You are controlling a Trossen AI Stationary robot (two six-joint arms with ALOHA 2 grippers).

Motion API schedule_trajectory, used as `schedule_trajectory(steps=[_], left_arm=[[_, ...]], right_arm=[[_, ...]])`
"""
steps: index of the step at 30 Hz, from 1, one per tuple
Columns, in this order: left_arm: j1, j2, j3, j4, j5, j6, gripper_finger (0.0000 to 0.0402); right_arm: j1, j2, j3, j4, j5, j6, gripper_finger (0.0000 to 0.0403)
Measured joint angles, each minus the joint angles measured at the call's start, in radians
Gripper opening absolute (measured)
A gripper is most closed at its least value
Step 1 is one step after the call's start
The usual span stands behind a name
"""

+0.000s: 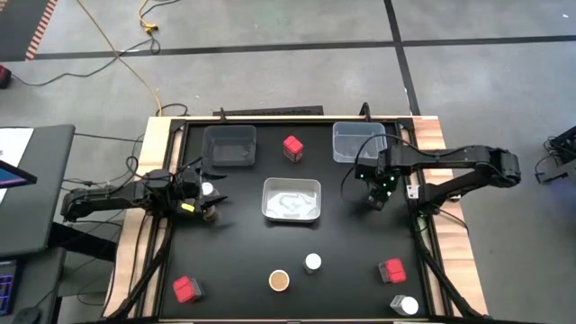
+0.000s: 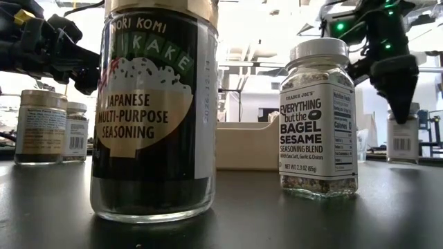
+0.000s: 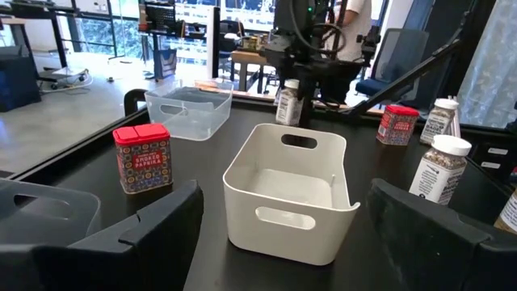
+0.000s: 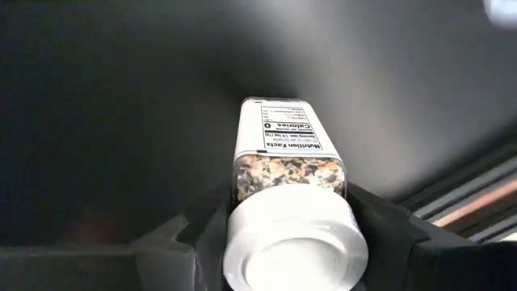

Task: Sort spices by type
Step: Put the white seasoning bottle into the transparent bin

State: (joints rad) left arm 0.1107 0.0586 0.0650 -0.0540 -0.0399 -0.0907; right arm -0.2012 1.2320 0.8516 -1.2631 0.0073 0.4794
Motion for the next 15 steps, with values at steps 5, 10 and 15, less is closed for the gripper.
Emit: schedule_trajectory(steps=[5, 10, 15], left_arm=[[0.0, 0.0, 0.0, 0.0, 0.0, 0.0, 0.0334], [0.0, 0.0, 0.0, 0.0, 0.0, 0.0, 0.0334], [0.0, 0.0, 0.0, 0.0, 0.0, 0.0, 0.0334]], right_arm=[[-0.04, -0.003, 0.0, 0.007, -0.037, 0.147, 0.0225], [-0.067, -0.003, 0.0, 0.009, -0.087, 0.262, 0.0225], [-0.091, -0.003, 0.0, 0.012, -0.111, 0.363, 0.0226]])
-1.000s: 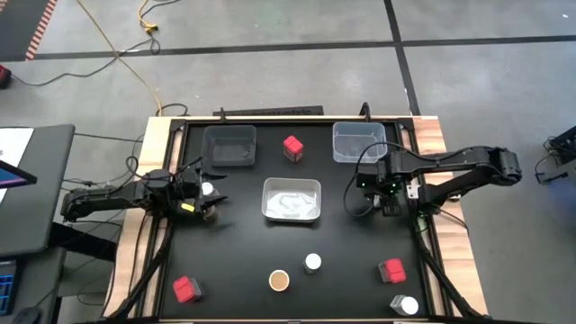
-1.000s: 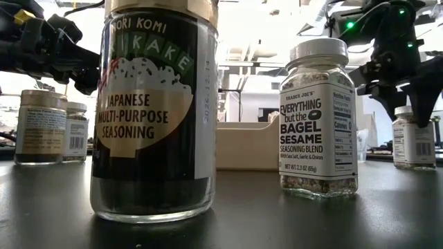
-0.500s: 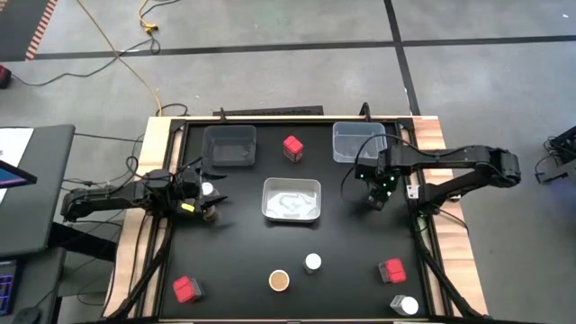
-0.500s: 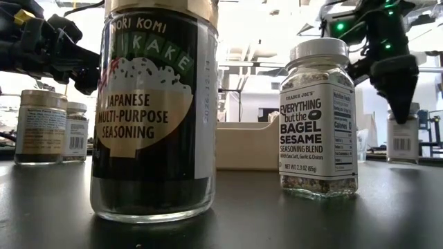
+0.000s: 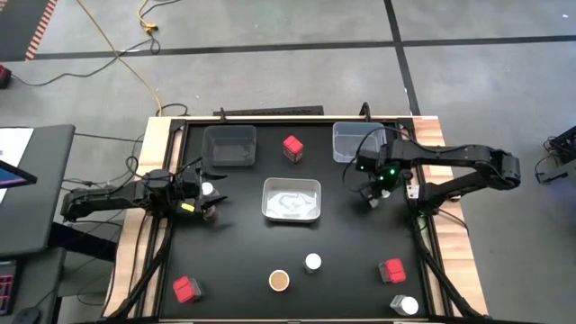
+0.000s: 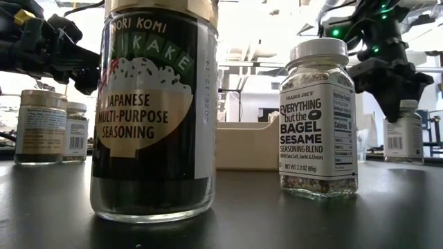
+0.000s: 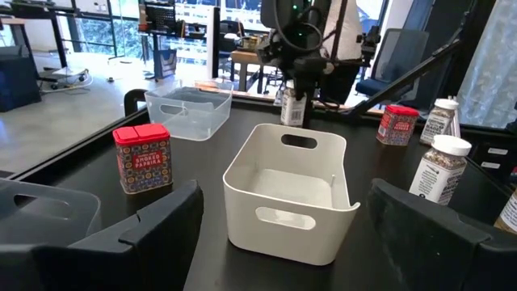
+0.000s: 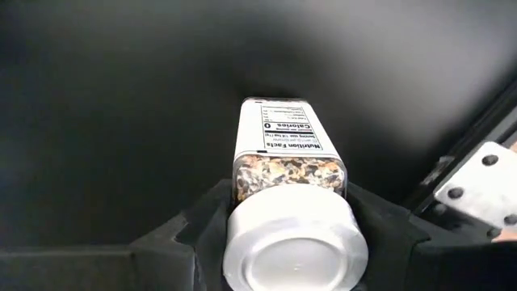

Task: Sort spices by type
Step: Put the white seasoning bottle into the transparent bin

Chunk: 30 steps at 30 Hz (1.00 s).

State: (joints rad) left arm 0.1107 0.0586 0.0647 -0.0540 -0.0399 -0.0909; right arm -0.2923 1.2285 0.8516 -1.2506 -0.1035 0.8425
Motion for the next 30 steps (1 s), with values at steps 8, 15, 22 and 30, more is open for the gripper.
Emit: schedule_trajectory(steps=[8, 15, 22, 30], left_arm=[[0.0, 0.0, 0.0, 0.0, 0.0, 0.0, 0.0334], [0.0, 0.0, 0.0, 0.0, 0.0, 0.0, 0.0334], [0.0, 0.0, 0.0, 0.0, 0.0, 0.0, 0.0334], [0.0, 0.0, 0.0, 0.0, 0.0, 0.0, 0.0334]], right_arm=[[-0.004, 0.0, 0.115, 0.002, -0.027, 0.085, 0.0226], [-0.037, 0.003, 0.269, -0.049, -0.027, 0.143, 0.0226], [-0.083, 0.004, 0.364, -0.088, -0.027, 0.16, 0.0226], [-0.06, 0.003, 0.355, -0.187, -0.026, 0.248, 0.0226]])
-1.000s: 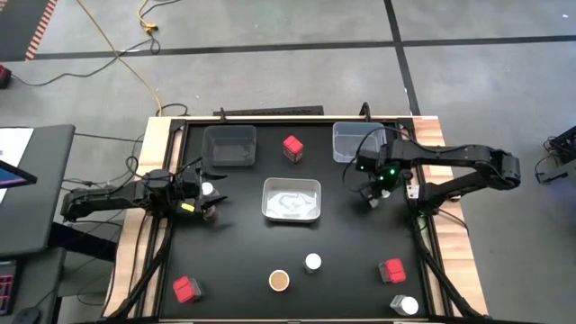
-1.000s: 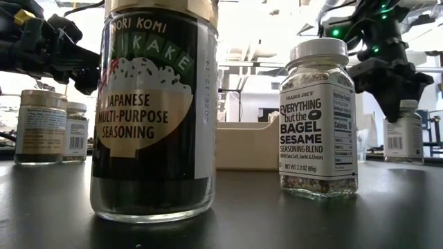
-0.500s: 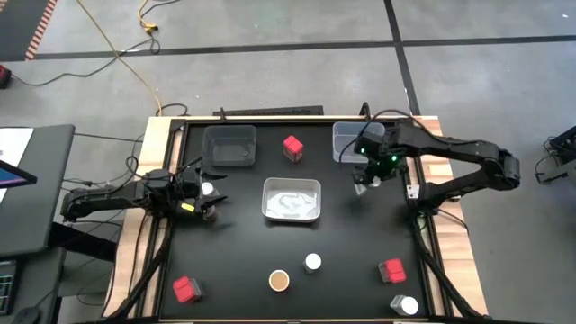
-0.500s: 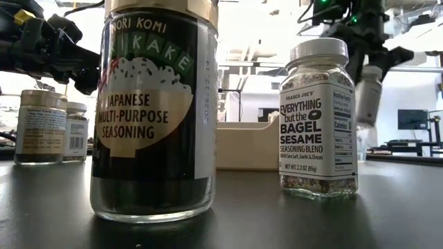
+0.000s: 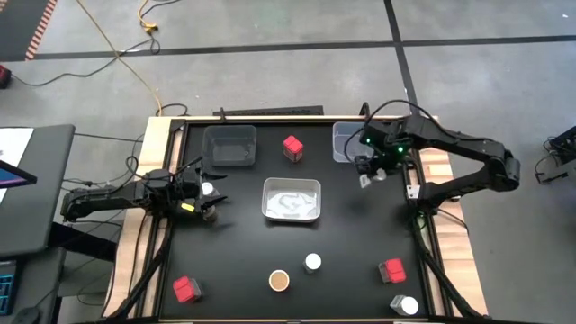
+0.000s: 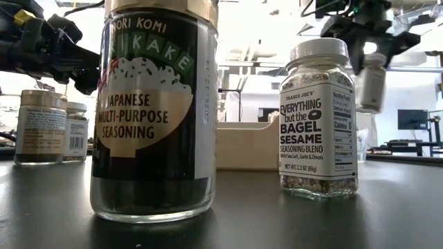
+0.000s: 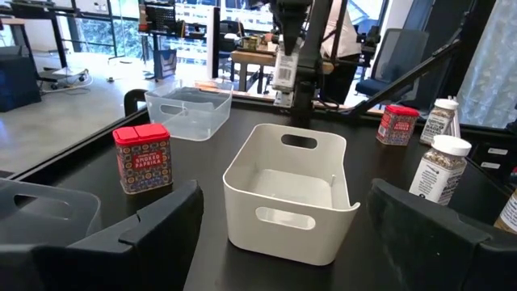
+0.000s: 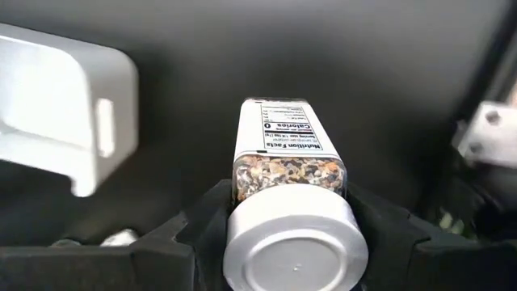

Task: Sort spices by type
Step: Put the white seasoning bottle into the transparent bin

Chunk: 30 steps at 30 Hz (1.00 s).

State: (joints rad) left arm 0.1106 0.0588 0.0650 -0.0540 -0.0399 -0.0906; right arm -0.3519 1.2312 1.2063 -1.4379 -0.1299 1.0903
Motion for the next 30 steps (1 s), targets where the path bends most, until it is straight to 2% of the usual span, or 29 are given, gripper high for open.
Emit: schedule_trajectory(steps=[4, 8, 12, 19, 26, 30], left_arm=[[0.0, 0.0, 0.0, 0.0, 0.0, 0.0, 0.0334], [0.0, 0.0, 0.0, 0.0, 0.0, 0.0, 0.0334], [0.0, 0.0, 0.0, 0.0, 0.0, 0.0, 0.0334], [0.0, 0.0, 0.0, 0.0, 0.0, 0.0, 0.0334], [0.0, 0.0, 0.0, 0.0, 0.0, 0.0, 0.0334], [0.0, 0.0, 0.0, 0.0, 0.0, 0.0, 0.0334]], right_arm=[[0.066, 0.0, -0.084, 0.026, 0.0, 0.103, 0.0226], [0.115, 0.002, -0.195, 0.147, -0.005, 0.177, 0.0226], [0.104, 0.003, -0.257, 0.257, -0.005, 0.24, 0.0226], [0.07, 0.042, -0.318, 0.257, -0.004, 0.357, 0.0227], [0.061, 0.088, -0.332, 0.284, -0.005, 0.366, 0.024], [0.068, 0.096, -0.331, 0.292, -0.005, 0.312, 0.0242]])
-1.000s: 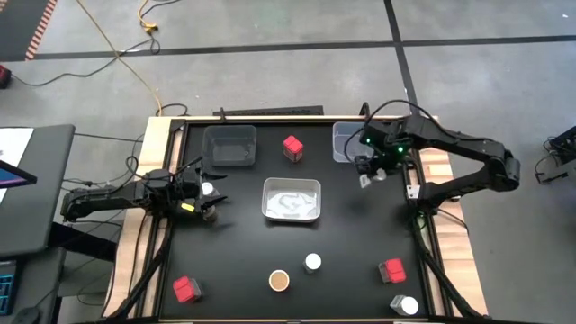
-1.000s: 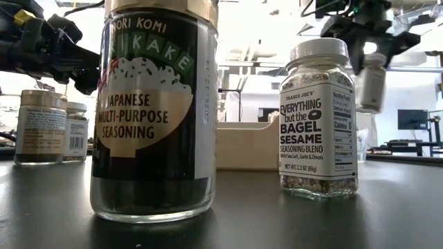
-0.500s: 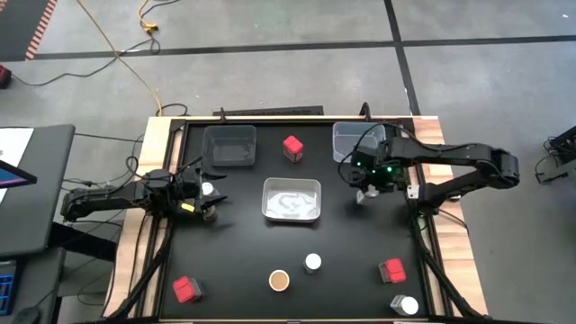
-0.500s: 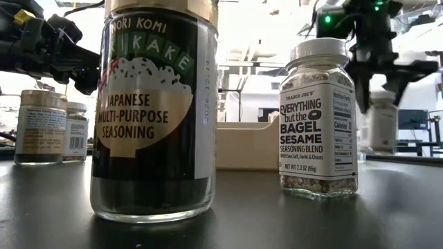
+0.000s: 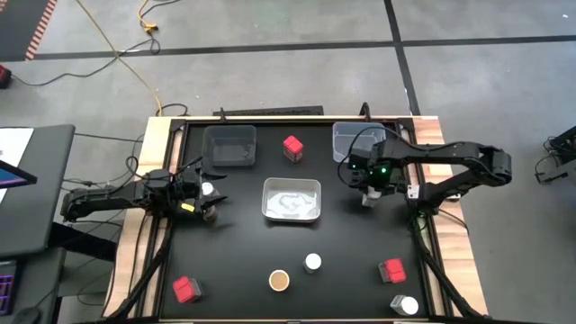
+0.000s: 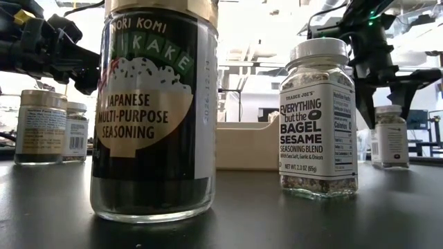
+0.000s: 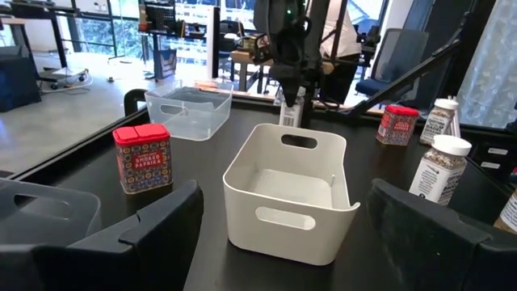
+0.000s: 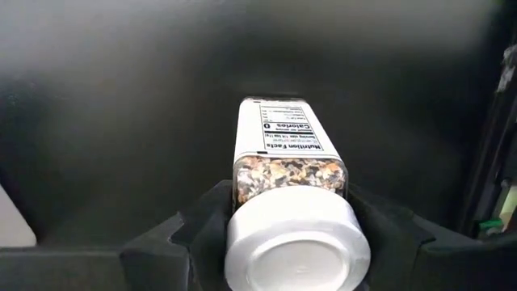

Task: Sort spices by type
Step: Put the white seasoning bottle into the transparent bin

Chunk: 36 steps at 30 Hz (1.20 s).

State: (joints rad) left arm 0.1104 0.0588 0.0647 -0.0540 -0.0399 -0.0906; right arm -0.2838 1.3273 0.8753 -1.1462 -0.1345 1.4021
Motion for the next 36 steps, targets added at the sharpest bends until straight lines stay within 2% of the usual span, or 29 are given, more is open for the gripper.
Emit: schedule_trajectory(steps=[36], left_arm=[[0.0, 0.0, 0.0, 0.0, 0.0, 0.0, 0.0334]], right_arm=[[0.002, -0.047, -0.003, 0.035, 0.027, -0.094, 0.0245]])
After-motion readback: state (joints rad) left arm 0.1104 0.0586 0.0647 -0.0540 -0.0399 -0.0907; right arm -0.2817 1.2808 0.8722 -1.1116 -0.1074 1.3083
